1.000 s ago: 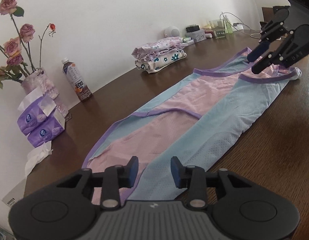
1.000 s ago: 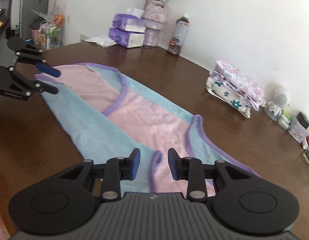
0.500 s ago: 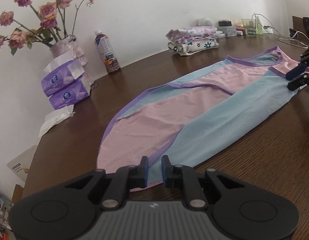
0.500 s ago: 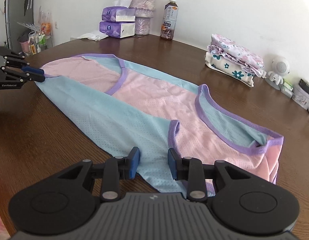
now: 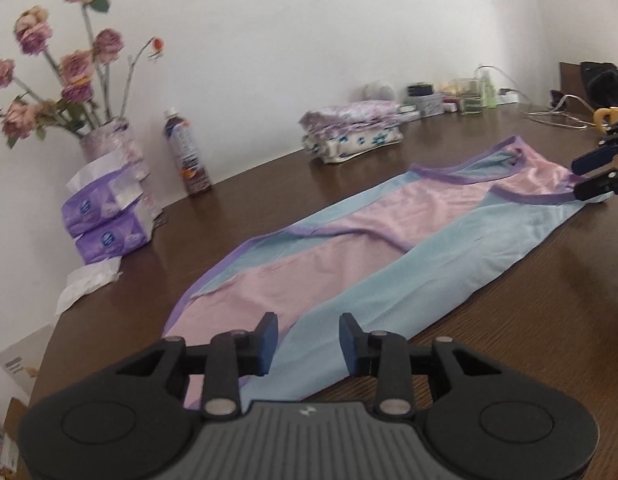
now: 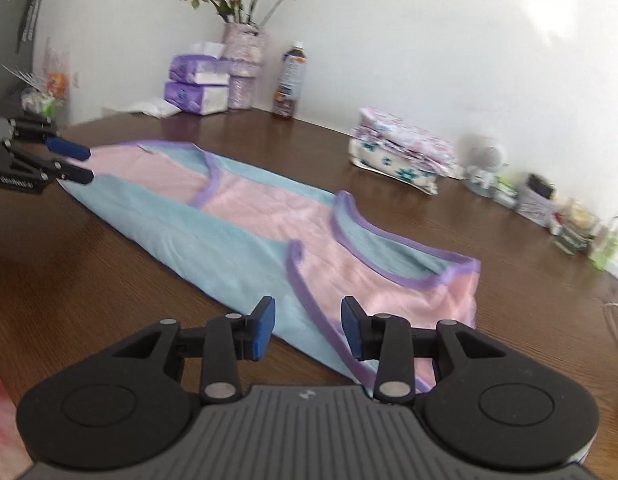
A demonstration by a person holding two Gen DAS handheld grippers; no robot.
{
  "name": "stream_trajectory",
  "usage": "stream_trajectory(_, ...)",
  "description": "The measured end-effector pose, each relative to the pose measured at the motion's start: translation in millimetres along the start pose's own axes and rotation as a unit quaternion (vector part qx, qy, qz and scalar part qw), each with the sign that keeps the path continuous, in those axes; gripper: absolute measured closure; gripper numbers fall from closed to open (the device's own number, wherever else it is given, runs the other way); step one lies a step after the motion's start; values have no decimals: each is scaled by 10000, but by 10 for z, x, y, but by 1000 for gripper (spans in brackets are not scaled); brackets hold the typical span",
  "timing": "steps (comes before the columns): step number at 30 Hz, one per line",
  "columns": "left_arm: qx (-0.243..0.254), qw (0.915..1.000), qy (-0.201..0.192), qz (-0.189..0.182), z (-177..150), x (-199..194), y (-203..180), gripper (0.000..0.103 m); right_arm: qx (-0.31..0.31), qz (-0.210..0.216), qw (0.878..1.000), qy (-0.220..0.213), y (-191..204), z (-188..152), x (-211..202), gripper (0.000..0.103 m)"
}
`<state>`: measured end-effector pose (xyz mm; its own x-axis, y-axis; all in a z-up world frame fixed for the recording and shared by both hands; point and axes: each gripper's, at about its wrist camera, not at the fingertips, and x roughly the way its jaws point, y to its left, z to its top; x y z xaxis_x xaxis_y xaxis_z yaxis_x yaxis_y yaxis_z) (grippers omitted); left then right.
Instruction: Fold clothes
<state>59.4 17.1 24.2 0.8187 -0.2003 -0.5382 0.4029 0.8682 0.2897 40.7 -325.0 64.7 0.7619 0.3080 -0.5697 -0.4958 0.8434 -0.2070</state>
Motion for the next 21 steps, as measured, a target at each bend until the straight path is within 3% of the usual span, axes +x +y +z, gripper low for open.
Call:
stream_trajectory(5, 603, 9952, -220, -739, 329, 149, -558, 71, -299, -300, 9988, 229, -199, -247, -122, 66)
stream_trajectory(9, 1210, 9824, -378, -1370, 624, 292, -1125, 71, -537, -514, 9964, 410, -361, -443, -215, 65)
stream_trajectory(16, 2023, 9520, -516, -2238, 1135, 522, -2015, 71, -1062, -106, 9935, 399, -506, -534, -159, 66)
stream_trajectory(21, 2075, 9448, -331, -2515, 1441, 738, -2362, 71, -1260, 136, 9916, 239, -620, -509, -155, 67)
